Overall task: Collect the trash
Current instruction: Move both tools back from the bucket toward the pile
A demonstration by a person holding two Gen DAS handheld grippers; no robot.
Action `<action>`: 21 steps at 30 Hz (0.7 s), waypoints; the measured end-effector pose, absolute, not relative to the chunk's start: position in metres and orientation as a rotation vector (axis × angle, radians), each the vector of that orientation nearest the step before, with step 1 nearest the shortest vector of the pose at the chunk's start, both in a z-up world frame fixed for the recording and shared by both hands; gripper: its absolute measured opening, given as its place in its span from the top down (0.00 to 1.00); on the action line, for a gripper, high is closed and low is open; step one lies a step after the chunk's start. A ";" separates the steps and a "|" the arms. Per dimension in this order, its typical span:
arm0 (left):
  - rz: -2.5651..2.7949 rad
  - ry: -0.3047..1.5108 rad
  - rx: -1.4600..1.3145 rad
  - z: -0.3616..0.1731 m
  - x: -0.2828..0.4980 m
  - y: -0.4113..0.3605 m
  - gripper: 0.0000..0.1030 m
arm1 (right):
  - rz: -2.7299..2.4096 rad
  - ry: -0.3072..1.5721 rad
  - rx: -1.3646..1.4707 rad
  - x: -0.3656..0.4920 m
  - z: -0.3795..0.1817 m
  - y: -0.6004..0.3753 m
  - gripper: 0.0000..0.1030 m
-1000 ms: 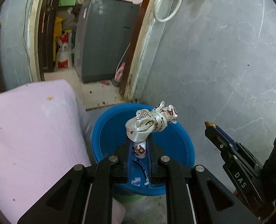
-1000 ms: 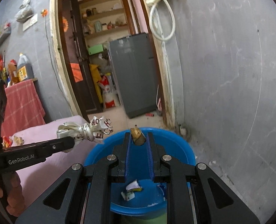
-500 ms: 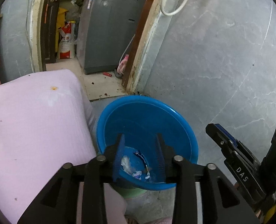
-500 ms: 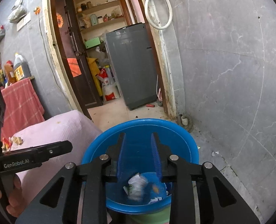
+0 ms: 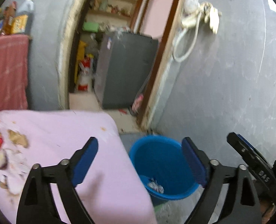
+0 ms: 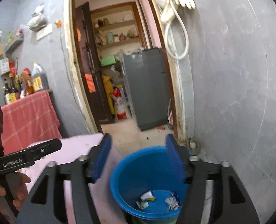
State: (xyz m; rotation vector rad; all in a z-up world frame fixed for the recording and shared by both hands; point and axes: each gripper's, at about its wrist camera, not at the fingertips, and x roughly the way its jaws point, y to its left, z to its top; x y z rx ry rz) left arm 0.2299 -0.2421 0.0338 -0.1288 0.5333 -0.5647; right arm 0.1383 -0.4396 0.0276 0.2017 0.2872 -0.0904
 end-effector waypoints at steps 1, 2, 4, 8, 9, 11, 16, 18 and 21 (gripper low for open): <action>-0.549 0.506 -0.137 0.039 0.226 -0.233 0.05 | -0.081 0.271 0.198 0.135 0.034 -0.434 0.25; -0.532 0.479 -0.143 0.044 0.221 -0.225 0.03 | -0.074 0.262 0.194 0.134 0.038 -0.431 0.24; -0.511 0.431 -0.159 0.053 0.212 -0.207 0.02 | -0.058 0.239 0.187 0.129 0.046 -0.422 0.16; -0.463 0.368 -0.164 0.069 0.195 -0.179 0.02 | -0.016 0.185 0.184 0.119 0.061 -0.401 0.00; -0.450 0.352 -0.166 0.073 0.190 -0.169 0.02 | -0.005 0.177 0.182 0.117 0.063 -0.396 0.00; -0.430 0.333 -0.169 0.078 0.183 -0.156 0.02 | 0.017 0.165 0.178 0.116 0.068 -0.386 0.00; -0.366 0.286 -0.172 0.089 0.164 -0.118 0.02 | 0.064 0.136 0.156 0.114 0.077 -0.356 0.00; -0.339 0.272 -0.169 0.091 0.157 -0.103 0.02 | 0.079 0.124 0.146 0.113 0.079 -0.344 0.00; -0.294 0.259 -0.163 0.093 0.151 -0.082 0.02 | 0.109 0.108 0.139 0.111 0.080 -0.326 0.00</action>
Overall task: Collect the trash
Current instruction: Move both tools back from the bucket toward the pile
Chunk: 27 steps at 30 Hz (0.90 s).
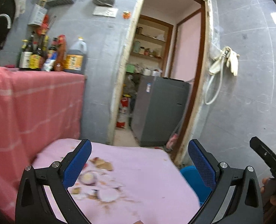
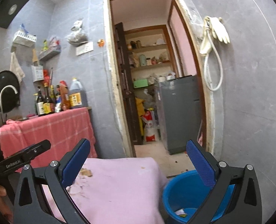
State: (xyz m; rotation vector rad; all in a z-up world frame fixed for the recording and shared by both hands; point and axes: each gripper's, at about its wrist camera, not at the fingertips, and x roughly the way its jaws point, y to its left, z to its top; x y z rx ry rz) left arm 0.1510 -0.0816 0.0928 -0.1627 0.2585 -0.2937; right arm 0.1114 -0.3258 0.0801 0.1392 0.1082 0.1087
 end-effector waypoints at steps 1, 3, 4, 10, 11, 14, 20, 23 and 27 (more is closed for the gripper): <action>-0.277 0.254 -0.160 0.092 0.148 -0.074 0.02 | 0.121 0.104 0.139 0.112 0.080 -0.319 0.00; -0.244 0.247 -0.152 0.091 0.144 -0.059 0.02 | 0.140 0.098 0.134 0.114 0.080 -0.307 0.00; -0.224 0.244 -0.145 0.089 0.141 -0.052 0.02 | 0.151 0.095 0.129 0.116 0.079 -0.300 0.00; -0.119 0.256 -0.153 0.072 0.135 -0.012 0.02 | 0.214 0.101 0.095 0.128 0.071 -0.264 0.00; -0.106 0.259 -0.153 0.068 0.134 -0.007 0.02 | 0.223 0.105 0.091 0.131 0.069 -0.258 0.00; -0.076 0.278 -0.151 0.056 0.134 0.008 0.02 | 0.248 0.121 0.072 0.138 0.062 -0.242 0.00; -0.049 0.341 -0.153 0.029 0.141 0.025 0.02 | 0.274 0.175 0.008 0.157 0.042 -0.217 0.00; -0.038 0.379 -0.139 0.015 0.147 0.027 0.02 | 0.285 0.219 -0.021 0.166 0.027 -0.209 0.00; -0.035 0.429 -0.135 0.000 0.154 0.030 0.02 | 0.292 0.279 -0.045 0.177 0.008 -0.202 0.00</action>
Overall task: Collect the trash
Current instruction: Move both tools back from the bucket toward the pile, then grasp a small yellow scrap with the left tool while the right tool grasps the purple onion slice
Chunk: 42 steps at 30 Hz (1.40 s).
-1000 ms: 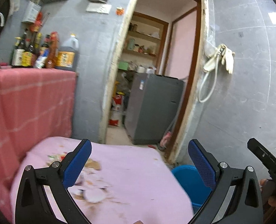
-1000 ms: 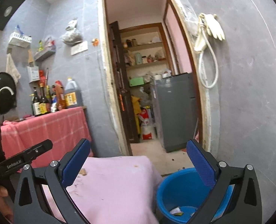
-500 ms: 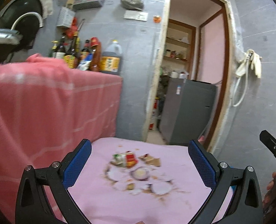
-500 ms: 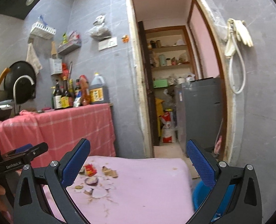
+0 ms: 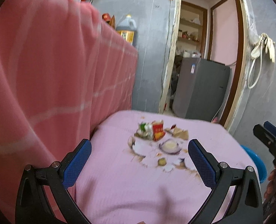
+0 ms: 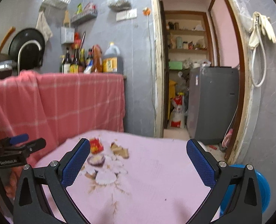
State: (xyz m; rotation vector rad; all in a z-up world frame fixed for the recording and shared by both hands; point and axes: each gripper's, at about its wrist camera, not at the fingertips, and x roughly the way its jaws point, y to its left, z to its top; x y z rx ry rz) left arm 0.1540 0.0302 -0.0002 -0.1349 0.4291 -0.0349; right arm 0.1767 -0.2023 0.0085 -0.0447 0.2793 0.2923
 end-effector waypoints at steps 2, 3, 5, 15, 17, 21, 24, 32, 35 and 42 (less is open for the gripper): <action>-0.029 0.453 -0.136 -0.006 0.158 0.032 0.02 | 0.300 0.314 -0.053 0.181 -0.002 -0.201 0.00; -0.024 0.471 -0.142 -0.010 0.161 0.033 0.02 | 0.305 0.327 -0.056 0.184 -0.005 -0.200 0.00; -0.027 0.502 -0.161 -0.013 0.166 0.036 0.02 | 0.310 0.361 -0.058 0.188 -0.011 -0.200 0.00; -0.062 0.644 -0.160 -0.029 0.186 0.032 0.02 | 0.359 0.518 -0.031 0.217 -0.029 -0.201 0.03; -0.080 0.659 -0.153 -0.031 0.189 0.030 0.03 | 0.364 0.540 -0.038 0.219 -0.034 -0.199 0.07; -0.121 0.688 -0.139 -0.032 0.191 0.026 0.11 | 0.383 0.596 -0.036 0.228 -0.041 -0.196 0.15; -0.168 0.716 -0.128 -0.036 0.198 0.019 0.20 | 0.378 0.643 -0.027 0.236 -0.048 -0.196 0.15; -0.234 0.772 -0.095 -0.040 0.218 0.003 0.56 | 0.395 0.707 -0.003 0.246 -0.055 -0.198 0.25; -0.240 0.795 -0.094 -0.043 0.228 0.000 0.67 | 0.396 0.709 -0.005 0.246 -0.055 -0.198 0.27; -0.258 0.822 -0.090 -0.047 0.234 -0.001 0.90 | 0.424 0.720 -0.026 0.251 -0.057 -0.189 0.35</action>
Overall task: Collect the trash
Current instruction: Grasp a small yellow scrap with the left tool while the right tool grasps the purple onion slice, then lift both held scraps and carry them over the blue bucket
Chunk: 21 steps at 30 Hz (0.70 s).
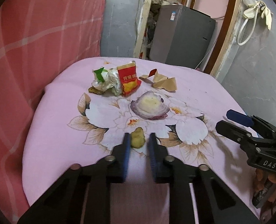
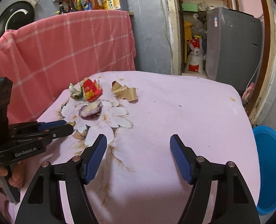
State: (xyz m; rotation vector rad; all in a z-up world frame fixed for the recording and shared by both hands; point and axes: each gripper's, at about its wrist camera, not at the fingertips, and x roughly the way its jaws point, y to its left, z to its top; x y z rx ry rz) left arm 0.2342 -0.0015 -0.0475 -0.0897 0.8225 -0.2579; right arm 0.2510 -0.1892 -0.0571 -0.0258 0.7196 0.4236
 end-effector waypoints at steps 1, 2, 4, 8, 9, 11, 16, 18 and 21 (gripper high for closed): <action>-0.260 0.824 -0.103 -0.048 0.234 0.001 0.90 | 0.426 0.720 -0.031 0.252 -0.057 -0.187 0.36; -0.262 0.824 -0.119 -0.048 0.235 0.003 0.91 | 0.432 0.720 -0.035 0.253 -0.057 -0.184 0.37; -0.244 0.822 -0.153 -0.049 0.236 0.010 0.91 | 0.451 0.721 -0.045 0.255 -0.056 -0.178 0.38; -0.190 0.804 -0.204 -0.047 0.231 0.019 0.91 | 0.502 0.745 -0.072 0.264 -0.060 -0.162 0.48; -0.171 0.794 -0.220 -0.047 0.228 0.023 0.91 | 0.520 0.749 -0.082 0.266 -0.061 -0.156 0.49; -0.142 0.783 -0.255 -0.046 0.225 0.029 0.91 | 0.546 0.751 -0.105 0.270 -0.061 -0.147 0.50; -0.118 0.774 -0.347 -0.047 0.222 0.046 0.91 | 0.612 0.764 -0.177 0.283 -0.063 -0.119 0.52; -0.122 0.779 -0.370 -0.048 0.222 0.049 0.91 | 0.634 0.774 -0.202 0.290 -0.065 -0.108 0.52; -0.125 0.791 -0.379 -0.047 0.223 0.052 0.91 | 0.667 0.801 -0.215 0.302 -0.067 -0.097 0.52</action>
